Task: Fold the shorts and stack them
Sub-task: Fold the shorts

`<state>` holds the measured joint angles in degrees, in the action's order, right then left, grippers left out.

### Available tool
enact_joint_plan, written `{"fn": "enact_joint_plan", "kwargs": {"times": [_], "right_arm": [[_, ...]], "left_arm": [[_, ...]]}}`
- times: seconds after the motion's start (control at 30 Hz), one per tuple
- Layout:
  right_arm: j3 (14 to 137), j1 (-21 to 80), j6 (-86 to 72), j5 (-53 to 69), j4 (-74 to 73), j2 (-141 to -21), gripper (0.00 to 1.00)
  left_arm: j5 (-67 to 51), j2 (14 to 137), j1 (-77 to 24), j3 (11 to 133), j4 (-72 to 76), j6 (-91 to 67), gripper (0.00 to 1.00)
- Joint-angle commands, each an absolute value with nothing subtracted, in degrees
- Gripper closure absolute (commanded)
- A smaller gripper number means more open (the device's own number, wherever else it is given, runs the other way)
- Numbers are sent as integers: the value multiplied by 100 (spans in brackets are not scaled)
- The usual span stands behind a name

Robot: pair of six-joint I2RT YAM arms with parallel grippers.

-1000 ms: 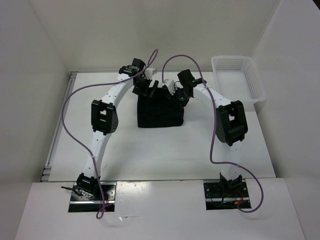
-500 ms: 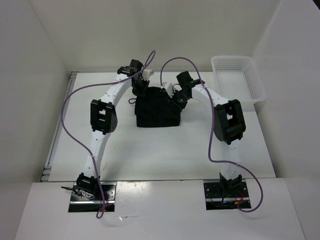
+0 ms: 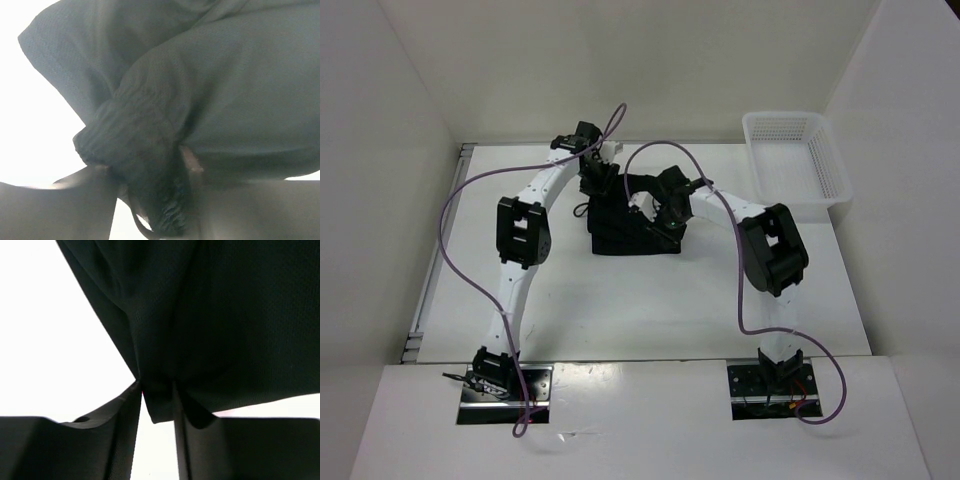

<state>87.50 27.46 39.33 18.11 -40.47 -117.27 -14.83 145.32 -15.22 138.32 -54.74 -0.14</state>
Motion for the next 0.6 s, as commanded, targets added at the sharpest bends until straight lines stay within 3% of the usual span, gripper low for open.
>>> {"fn": "enact_joint_plan", "kwargs": {"times": [0.0,0.07,0.1,0.13,0.17,0.27,0.37,0.5,0.57], "right_arm": [[8456,2847,3885,1319,-3639,-11391,66],[8402,2848,3814,1257,-3516,-11391,68],[8402,2848,3754,1257,-3516,-11391,69],[8463,2848,3753,1257,-3516,-11321,69],[8525,2848,3692,1361,-3568,-11320,71],[8788,2848,3691,1659,-3787,-11066,71],[9140,2848,3630,1933,-4086,-10716,64],[9483,2787,3367,2241,-4254,-10267,43],[9536,2620,3060,2241,-4079,-10030,38]], "left_arm": [[-1380,14081,-1407,13439,-5406,0,41],[-1380,14001,-1354,13369,-5353,0,31],[-1380,13844,-1301,13368,-5353,0,21],[-1458,13773,-1301,13368,-5300,0,3],[-1511,13677,-1240,13368,-5300,0,0],[-1836,13133,-1055,13202,-5099,0,0],[-2284,12177,-888,12386,-4738,0,0],[-2286,11637,-826,11322,-4685,0,0],[-2285,11436,-826,10839,-4589,0,0]]}}
